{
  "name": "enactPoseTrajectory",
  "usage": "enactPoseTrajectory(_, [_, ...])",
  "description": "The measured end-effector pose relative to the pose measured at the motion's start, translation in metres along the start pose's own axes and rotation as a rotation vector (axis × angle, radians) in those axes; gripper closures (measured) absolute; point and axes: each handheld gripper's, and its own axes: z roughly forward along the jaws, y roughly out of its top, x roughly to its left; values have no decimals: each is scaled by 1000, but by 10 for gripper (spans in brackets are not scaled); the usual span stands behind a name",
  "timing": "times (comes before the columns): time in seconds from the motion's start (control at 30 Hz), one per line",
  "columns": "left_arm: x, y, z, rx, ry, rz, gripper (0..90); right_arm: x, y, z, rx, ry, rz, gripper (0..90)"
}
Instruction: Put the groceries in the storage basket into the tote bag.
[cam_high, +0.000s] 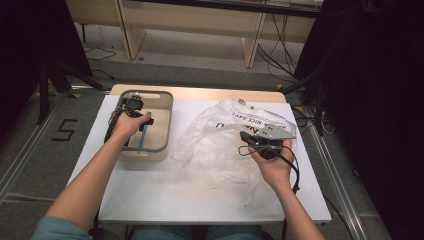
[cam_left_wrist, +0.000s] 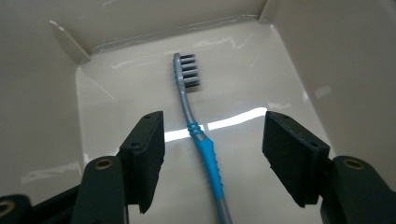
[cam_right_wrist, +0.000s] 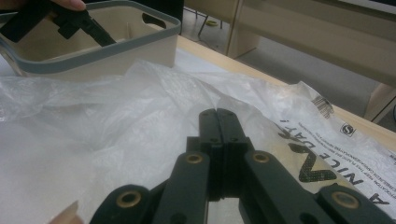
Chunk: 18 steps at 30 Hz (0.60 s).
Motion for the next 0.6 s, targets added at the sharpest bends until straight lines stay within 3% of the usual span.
enactPoseTrajectory(0.3, [4, -2, 18, 46, 5, -39, 438, 0, -1, 1, 0, 2, -3, 900])
enactPoseTrajectory(0.6, [4, -3, 24, 68, 10, -79, 504, 0, -1, 1, 0, 2, -4, 900])
